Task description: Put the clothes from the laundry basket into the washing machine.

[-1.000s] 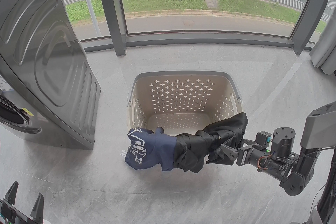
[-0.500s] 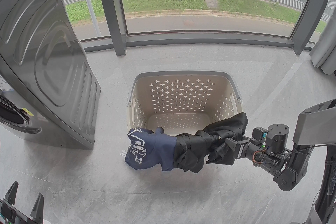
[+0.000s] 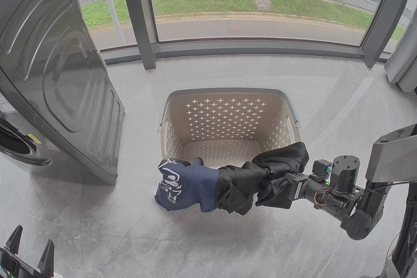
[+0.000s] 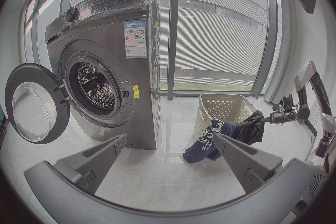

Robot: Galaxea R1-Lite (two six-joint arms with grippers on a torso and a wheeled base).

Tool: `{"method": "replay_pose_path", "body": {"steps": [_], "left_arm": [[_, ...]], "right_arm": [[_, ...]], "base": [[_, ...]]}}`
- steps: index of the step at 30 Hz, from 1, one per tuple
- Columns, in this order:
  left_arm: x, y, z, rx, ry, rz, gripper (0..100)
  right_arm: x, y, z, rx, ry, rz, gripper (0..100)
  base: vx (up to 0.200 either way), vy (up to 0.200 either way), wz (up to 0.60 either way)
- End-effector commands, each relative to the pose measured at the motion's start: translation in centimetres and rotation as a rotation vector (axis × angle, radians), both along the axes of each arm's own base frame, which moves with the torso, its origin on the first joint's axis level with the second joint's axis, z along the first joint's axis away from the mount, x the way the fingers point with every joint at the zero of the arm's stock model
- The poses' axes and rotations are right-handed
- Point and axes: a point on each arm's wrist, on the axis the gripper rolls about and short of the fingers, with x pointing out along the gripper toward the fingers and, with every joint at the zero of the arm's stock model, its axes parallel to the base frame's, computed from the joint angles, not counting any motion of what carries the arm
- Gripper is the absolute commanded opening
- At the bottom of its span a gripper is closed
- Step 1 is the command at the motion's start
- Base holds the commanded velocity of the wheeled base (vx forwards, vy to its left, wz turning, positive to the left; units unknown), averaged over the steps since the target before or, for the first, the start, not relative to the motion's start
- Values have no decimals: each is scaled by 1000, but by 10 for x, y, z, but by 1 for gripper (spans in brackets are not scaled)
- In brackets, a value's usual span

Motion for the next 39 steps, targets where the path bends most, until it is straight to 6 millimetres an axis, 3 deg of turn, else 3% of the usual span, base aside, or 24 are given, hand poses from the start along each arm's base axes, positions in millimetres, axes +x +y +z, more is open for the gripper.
{"method": "replay_pose_path", "body": {"steps": [1, 3, 7, 18, 29, 39], "left_arm": [[0, 0, -4, 0, 6, 1, 100], [0, 0, -4, 0, 7, 1, 100], [0, 0, -4, 0, 6, 1, 100], [0, 0, -4, 0, 6, 1, 100], [0, 0, -4, 0, 6, 1, 100], [0, 0, -4, 0, 6, 1, 100]], "right_arm": [[-24, 3, 29, 25, -62, 38, 0], [-41, 5, 50, 44, -108, 58, 0], [-54, 4, 65, 55, -128, 76, 0], [-69, 5, 97, 107, -225, 108, 0], [-86, 1, 168, 140, -286, 137, 0], [-95, -6, 157, 57, -247, 98, 0]], "base": [[0, 0, 0], [0, 0, 0], [0, 0, 0], [0, 0, 0], [0, 0, 0], [-140, 0, 0]]}}
